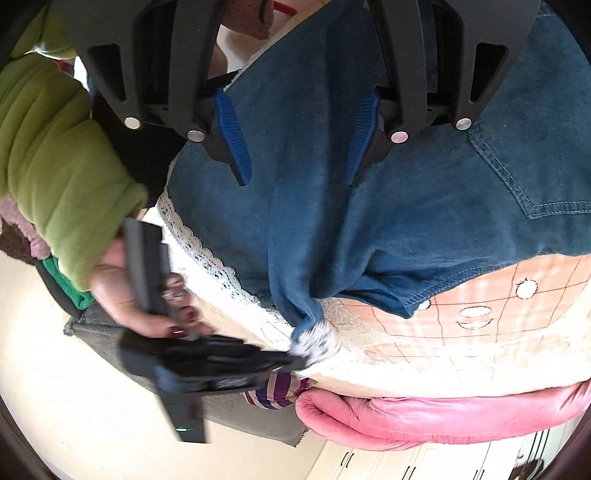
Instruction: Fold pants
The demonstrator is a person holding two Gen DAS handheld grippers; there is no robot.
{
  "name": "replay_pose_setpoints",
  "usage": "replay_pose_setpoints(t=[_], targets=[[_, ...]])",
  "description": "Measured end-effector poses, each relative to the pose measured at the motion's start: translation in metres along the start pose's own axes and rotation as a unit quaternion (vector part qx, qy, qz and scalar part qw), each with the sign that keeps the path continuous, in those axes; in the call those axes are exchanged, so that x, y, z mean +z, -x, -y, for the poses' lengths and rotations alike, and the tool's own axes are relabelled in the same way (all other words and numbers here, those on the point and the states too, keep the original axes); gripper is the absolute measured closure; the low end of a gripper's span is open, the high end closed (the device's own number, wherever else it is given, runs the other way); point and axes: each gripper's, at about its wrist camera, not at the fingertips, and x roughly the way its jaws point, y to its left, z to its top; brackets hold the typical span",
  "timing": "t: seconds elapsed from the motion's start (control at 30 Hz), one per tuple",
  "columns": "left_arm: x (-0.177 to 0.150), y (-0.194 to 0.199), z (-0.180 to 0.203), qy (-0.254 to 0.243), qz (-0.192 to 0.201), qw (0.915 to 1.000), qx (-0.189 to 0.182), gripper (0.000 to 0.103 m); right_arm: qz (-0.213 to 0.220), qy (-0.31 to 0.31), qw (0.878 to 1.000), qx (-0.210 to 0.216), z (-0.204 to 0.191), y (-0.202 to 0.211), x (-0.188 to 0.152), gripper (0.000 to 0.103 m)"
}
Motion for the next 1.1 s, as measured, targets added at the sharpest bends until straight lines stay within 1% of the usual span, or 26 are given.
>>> replay_pose_setpoints(t=[0.03,0.07,0.1,0.13,0.17,0.2,0.3,0.4,0.53,0.63,0.73,0.77,0.8,0.83,0.87,0.9,1.0,1.07,1.1], targets=[[0.001,-0.003,0.006,-0.005,0.002,1.0,0.003,0.055,0.01,-0.006,1.0,-0.002,0.004,0.011,-0.001,0.098],[0.001,-0.003,0.009,-0.011,0.003,0.9999,0.003,0.063,0.015,-0.011,1.0,-0.002,0.007,0.017,-0.003,0.098],[0.001,-0.004,0.012,-0.017,0.004,0.9998,0.005,0.075,0.022,-0.017,1.0,-0.001,0.012,0.025,-0.006,0.098],[0.001,-0.006,0.014,-0.023,0.003,0.9997,0.008,0.078,0.029,-0.027,0.999,0.002,0.018,0.033,-0.011,0.098],[0.001,-0.007,0.016,-0.028,0.001,0.9995,0.012,0.085,0.033,-0.034,0.999,0.005,0.023,0.04,-0.016,0.098],[0.001,-0.007,0.013,-0.032,-0.002,0.9994,0.014,0.089,0.038,-0.042,0.998,0.007,0.028,0.047,-0.021,0.098],[-0.005,-0.011,0.015,-0.047,-0.012,0.9986,0.023,0.096,0.045,-0.068,0.997,0.003,0.044,0.068,-0.039,0.098],[-0.006,-0.009,0.021,-0.073,-0.011,0.9964,0.04,0.096,0.051,-0.098,0.994,0.004,0.058,0.092,-0.062,0.098],[-0.008,-0.008,0.024,-0.087,-0.009,0.9952,0.042,0.096,0.04,-0.107,0.993,-0.015,0.067,0.117,-0.095,0.098],[-0.01,-0.011,0.029,-0.103,-0.009,0.9936,0.043,0.096,0.016,-0.126,0.992,-0.021,0.077,0.117,-0.117,0.098],[-0.012,-0.014,0.033,-0.117,-0.015,0.9918,0.05,0.095,0.006,-0.146,0.989,-0.016,0.086,0.112,-0.128,0.095],[-0.013,-0.012,0.032,-0.118,-0.016,0.9916,0.051,0.095,0.004,-0.151,0.989,-0.011,0.088,0.111,-0.13,0.093],[-0.013,-0.013,0.032,-0.117,-0.017,0.9915,0.053,0.094,0.007,-0.153,0.988,-0.011,0.09,0.11,-0.131,0.084],[-0.014,-0.013,0.031,-0.115,-0.017,0.9919,0.052,0.094,0.008,-0.154,0.988,-0.013,0.09,0.11,-0.131,0.072],[-0.014,-0.014,0.031,-0.113,-0.017,0.9921,0.052,0.093,0.007,-0.152,0.988,-0.017,0.09,0.11,-0.13,0.067],[-0.014,-0.014,0.03,-0.112,-0.017,0.9922,0.052,0.093,0.009,-0.15,0.988,-0.02,0.09,0.109,-0.129,0.065],[-0.013,-0.015,0.029,-0.11,-0.016,0.9923,0.055,0.093,0.01,-0.155,0.988,-0.023,0.093,0.107,-0.127,0.065],[-0.013,-0.018,0.03,-0.112,-0.016,0.9918,0.058,0.093,0.007,-0.158,0.987,-0.026,0.098,0.102,-0.125,0.067],[-0.013,-0.019,0.03,-0.114,-0.017,0.9915,0.06,0.093,0.004,-0.156,0.987,-0.027,0.098,0.099,-0.124,0.077]])
